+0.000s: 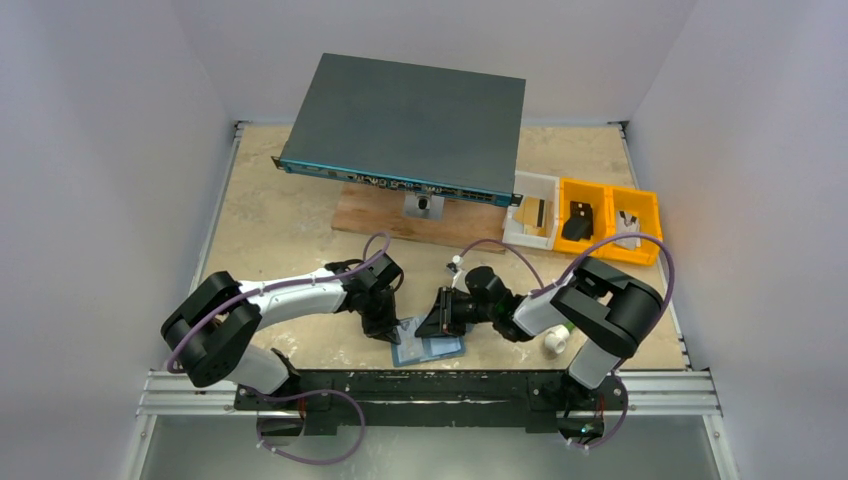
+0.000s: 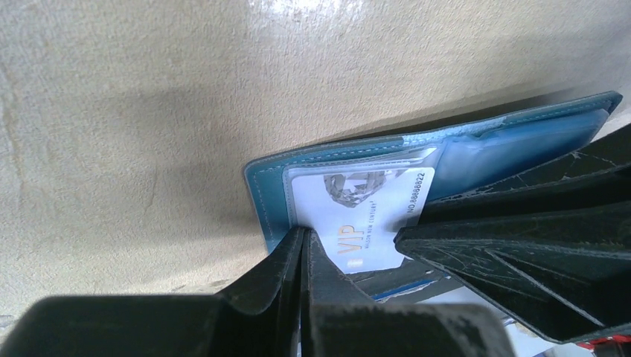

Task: Take the credit cards out of the card holder
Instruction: Remove the credit card from the card holder.

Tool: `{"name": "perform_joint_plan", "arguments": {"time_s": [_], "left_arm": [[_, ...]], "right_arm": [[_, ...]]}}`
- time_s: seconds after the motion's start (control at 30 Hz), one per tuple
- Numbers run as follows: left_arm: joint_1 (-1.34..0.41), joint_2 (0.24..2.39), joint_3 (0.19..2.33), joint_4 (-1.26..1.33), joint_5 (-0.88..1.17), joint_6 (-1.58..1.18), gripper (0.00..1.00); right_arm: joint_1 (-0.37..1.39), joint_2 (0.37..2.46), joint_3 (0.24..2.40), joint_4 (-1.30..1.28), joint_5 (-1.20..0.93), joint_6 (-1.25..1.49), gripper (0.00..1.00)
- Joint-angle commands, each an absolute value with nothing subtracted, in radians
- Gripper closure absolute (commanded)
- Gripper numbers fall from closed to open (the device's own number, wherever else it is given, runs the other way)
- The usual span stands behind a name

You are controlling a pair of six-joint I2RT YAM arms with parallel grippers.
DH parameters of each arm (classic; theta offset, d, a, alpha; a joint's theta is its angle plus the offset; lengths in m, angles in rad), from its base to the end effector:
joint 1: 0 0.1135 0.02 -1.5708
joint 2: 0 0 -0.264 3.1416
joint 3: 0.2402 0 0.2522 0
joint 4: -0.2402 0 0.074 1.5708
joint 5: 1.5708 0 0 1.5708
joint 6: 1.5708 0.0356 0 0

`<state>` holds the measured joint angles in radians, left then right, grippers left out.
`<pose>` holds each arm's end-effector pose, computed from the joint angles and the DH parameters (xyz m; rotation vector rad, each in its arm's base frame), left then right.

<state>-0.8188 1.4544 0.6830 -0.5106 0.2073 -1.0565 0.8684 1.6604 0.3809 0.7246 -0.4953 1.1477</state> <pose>0.1571 -0.1787 0.1436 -0.3197 3.0718 -0.5521 0.1557 0.2101 0.1035 -0.0004 2.5732 1.5434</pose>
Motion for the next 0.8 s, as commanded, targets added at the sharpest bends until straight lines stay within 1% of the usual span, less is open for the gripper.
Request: {"name": "perform_joint_plan", "arguments": {"time_s": [0.0, 0.07, 0.17, 0.33, 0.57, 0.77], "left_arm": [[-0.819, 1.492, 0.666, -0.538, 0.110, -1.060, 1.00], [-0.819, 1.489, 0.665, -0.539, 0.108, -1.062, 1.00], [-0.819, 1.489, 0.664, -0.550, 0.103, -1.065, 1.00], [-0.818, 1.487, 0.657, -0.573, 0.081, -1.076, 1.00], [-0.812, 1.490, 0.647, -0.580, 0.074, -1.080, 1.00], [-0.810, 1.489, 0.647, -0.581, 0.072, -1.081, 1.00]], "right_arm": [[0.867, 1.678, 0.375, 0.835, -0.540, 1.179, 0.87], [0.868, 1.681, 0.374, 0.835, -0.541, 1.180, 0.90], [0.867, 1.680, 0.368, 0.836, -0.531, 1.187, 0.99], [0.850, 1.658, 0.341, 0.823, -0.508, 1.190, 1.00], [0.837, 1.603, 0.339, 0.720, -0.460, 1.152, 1.00], [0.826, 1.588, 0.333, 0.693, -0.449, 1.137, 1.00]]}}
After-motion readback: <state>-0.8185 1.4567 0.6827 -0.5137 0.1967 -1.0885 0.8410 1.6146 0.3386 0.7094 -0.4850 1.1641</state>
